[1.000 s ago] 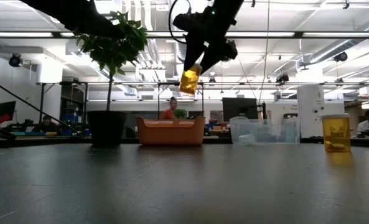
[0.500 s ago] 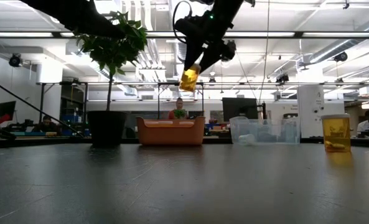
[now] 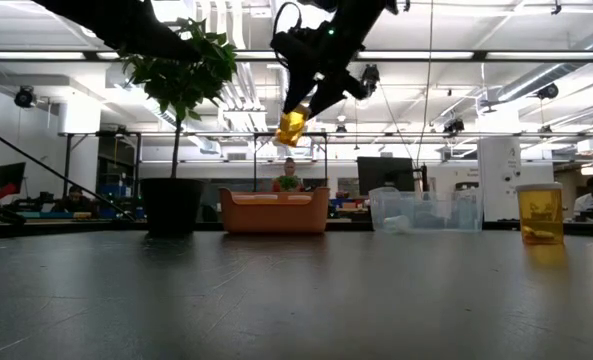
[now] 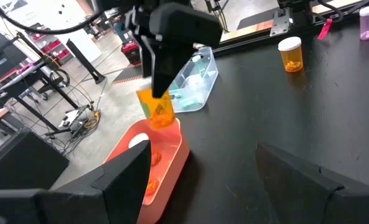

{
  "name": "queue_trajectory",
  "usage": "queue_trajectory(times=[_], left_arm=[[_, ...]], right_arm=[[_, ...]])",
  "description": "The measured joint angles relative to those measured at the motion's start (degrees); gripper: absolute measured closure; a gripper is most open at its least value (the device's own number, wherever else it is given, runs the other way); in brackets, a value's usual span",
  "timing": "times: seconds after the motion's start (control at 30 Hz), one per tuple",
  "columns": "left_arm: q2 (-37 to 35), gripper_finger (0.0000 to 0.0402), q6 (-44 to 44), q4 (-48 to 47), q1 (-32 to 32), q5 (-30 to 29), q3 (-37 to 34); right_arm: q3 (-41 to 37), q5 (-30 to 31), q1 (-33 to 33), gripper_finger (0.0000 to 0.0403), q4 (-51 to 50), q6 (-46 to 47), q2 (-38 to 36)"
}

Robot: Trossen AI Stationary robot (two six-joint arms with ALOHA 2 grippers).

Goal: Pick and place medicine bottles into bin by pill shape (circle, oval)
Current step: Put the orange pill bottle into the orange bin

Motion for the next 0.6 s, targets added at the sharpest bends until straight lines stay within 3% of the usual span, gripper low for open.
queue_trajectory(times=[0.6], left_arm=[[0.0,0.0132,0.0,0.0,0.0,0.0,0.0]], right_arm=[[3.1,-1.3,-2.0,0.0199,2.9,-3.3,4.3]])
